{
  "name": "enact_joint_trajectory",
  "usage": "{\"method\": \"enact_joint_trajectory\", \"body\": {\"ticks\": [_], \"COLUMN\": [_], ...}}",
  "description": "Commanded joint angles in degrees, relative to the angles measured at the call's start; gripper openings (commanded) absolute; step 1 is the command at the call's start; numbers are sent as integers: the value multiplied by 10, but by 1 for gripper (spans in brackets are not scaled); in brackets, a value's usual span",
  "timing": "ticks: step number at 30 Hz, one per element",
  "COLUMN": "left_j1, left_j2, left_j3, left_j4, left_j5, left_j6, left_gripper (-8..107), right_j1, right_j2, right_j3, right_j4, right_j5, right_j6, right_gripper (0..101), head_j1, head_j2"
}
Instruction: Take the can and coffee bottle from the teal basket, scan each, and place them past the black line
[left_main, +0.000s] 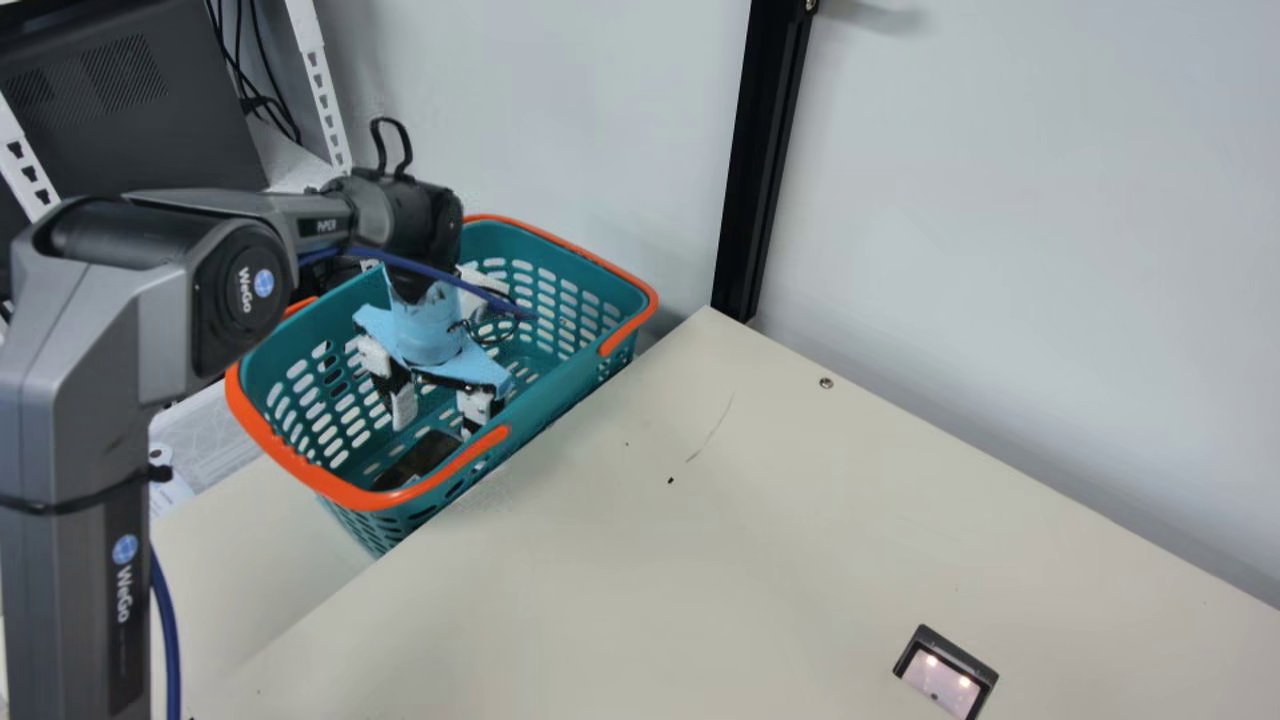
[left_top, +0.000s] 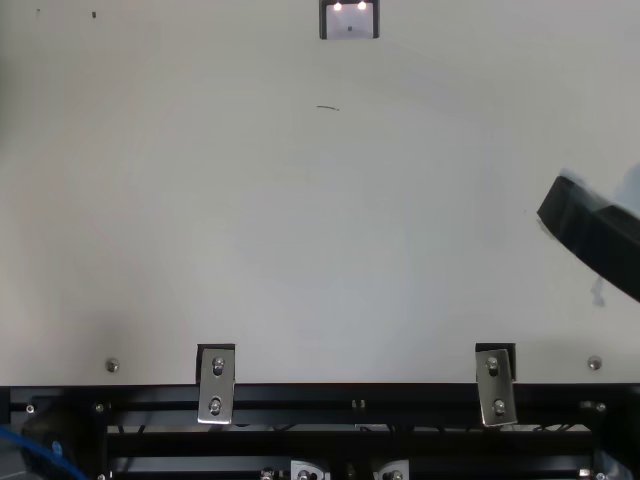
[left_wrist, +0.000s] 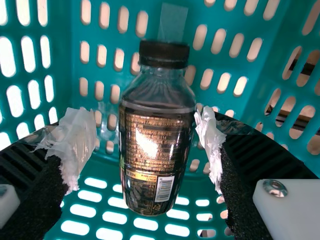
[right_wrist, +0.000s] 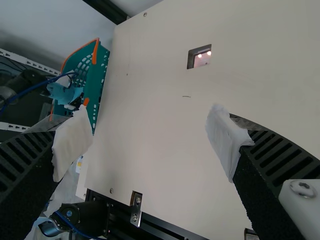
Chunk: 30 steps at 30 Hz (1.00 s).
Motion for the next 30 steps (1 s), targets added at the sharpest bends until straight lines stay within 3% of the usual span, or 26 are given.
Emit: {"method": "enact_joint_trajectory", "body": {"ticks": [1,13,24,25,26,30], "left_j1": [2,10,15,15,16,17], "left_j2": [2,18,43,45,46,41], "left_j3": [4,30,25,24,24,27], "left_j4": [-1,-7,-29,-31,-33,-41], "left_j5": [-4,-40,-65,-65,-65,-68], "left_j6": [4,19,26,26,25,21], "left_gripper": [90,90,90,34,10,10], "right_j1": [0,0,0,0,0,0], "right_j2": [0,0,0,0,0,0], "right_j3": [0,0,0,0,0,0], "right_j4": [0,0,0,0,0,0], "right_j5": [0,0,0,0,0,0], "right_j6": [0,0,0,0,0,0], "right_gripper": [101,101,101,101,101,101], "head_j1": [-15,-15,-15,-15,-15,-15], "head_j2": [10,10,10,10,10,10]}}
